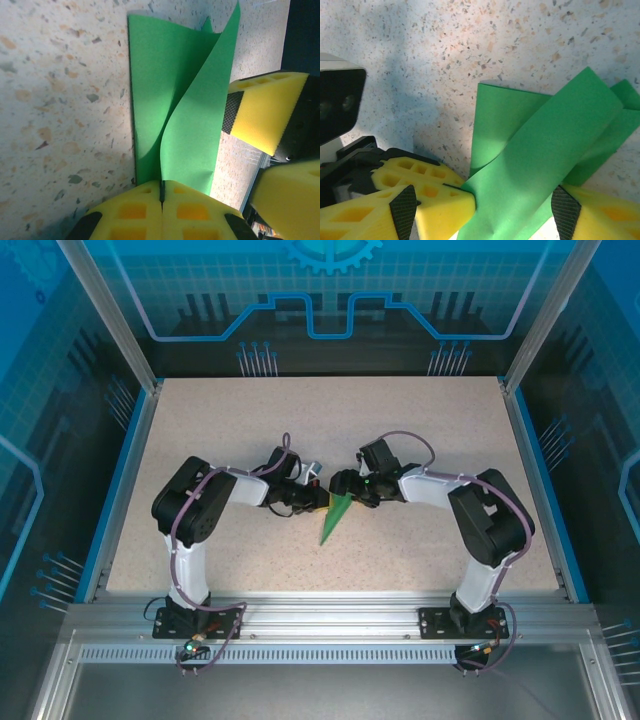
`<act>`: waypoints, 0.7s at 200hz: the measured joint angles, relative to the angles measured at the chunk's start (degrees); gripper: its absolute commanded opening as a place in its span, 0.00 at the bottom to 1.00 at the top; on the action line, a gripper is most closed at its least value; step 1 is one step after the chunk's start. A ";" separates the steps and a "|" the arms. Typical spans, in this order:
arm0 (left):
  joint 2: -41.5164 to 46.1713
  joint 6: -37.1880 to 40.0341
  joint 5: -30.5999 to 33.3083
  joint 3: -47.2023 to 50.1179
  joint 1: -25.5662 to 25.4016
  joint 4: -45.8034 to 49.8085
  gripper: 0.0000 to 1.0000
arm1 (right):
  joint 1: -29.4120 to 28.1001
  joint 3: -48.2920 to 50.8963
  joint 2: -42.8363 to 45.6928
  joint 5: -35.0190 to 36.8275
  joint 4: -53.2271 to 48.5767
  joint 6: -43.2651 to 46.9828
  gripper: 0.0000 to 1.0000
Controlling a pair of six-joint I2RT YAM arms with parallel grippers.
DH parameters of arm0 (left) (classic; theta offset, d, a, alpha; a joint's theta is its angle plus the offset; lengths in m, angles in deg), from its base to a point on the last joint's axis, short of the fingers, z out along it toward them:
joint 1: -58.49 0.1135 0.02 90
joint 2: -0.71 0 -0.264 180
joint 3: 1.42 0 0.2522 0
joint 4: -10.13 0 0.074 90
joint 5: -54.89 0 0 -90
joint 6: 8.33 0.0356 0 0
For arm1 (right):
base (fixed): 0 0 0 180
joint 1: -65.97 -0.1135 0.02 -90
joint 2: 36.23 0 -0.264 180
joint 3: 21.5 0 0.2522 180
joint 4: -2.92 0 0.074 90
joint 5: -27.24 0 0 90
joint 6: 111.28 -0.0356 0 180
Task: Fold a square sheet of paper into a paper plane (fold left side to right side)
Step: Fold the wing for the fifth time at the center of the table.
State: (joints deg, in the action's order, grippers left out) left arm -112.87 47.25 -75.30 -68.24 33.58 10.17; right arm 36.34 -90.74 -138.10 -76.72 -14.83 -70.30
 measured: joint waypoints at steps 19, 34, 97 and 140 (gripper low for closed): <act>0.00 0.00 0.00 -0.07 0.00 0.17 0.03 | 0.07 0.66 1.09 0.02 -0.04 -0.02 0.75; -0.02 0.00 0.00 -0.09 0.00 0.20 0.03 | 0.07 1.25 1.97 0.00 -0.39 -0.02 0.74; -0.04 0.00 0.00 -0.15 0.00 0.37 0.03 | 0.07 1.75 5.95 0.37 -2.67 2.34 0.18; -0.04 0.00 0.00 -0.17 0.00 0.37 0.03 | 0.07 1.38 3.39 0.48 -2.89 2.51 0.00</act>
State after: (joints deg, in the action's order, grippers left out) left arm -112.91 47.25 -75.30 -68.42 33.58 10.54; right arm 36.41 -89.36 -134.71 -76.24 -17.71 -67.78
